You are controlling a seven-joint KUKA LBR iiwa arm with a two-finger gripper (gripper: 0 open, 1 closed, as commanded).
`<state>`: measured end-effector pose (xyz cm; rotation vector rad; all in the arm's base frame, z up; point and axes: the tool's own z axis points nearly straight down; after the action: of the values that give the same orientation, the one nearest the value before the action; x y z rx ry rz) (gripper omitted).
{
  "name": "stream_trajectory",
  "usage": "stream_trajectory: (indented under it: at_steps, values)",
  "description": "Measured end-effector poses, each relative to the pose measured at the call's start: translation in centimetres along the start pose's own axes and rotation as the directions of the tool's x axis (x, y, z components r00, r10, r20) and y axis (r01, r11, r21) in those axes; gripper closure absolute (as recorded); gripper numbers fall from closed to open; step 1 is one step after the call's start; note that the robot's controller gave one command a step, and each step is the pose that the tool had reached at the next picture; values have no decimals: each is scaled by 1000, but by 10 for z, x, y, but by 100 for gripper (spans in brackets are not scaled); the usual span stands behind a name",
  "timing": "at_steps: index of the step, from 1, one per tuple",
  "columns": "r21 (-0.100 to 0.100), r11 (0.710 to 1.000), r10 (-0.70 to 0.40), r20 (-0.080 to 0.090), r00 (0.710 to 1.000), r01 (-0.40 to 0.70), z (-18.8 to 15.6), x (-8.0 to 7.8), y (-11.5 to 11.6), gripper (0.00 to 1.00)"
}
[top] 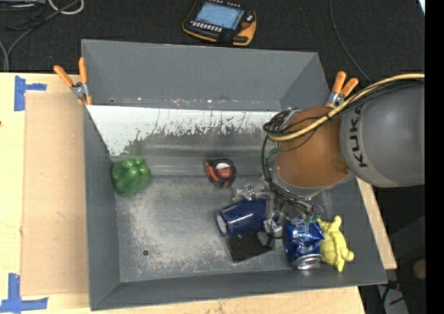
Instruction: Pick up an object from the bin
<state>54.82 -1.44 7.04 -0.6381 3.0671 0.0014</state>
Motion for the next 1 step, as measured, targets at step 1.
stream_trajectory:
  at_steps: [1]
  values:
    - [-8,999,48,-42,998,-49,-5,-58,-6,100]
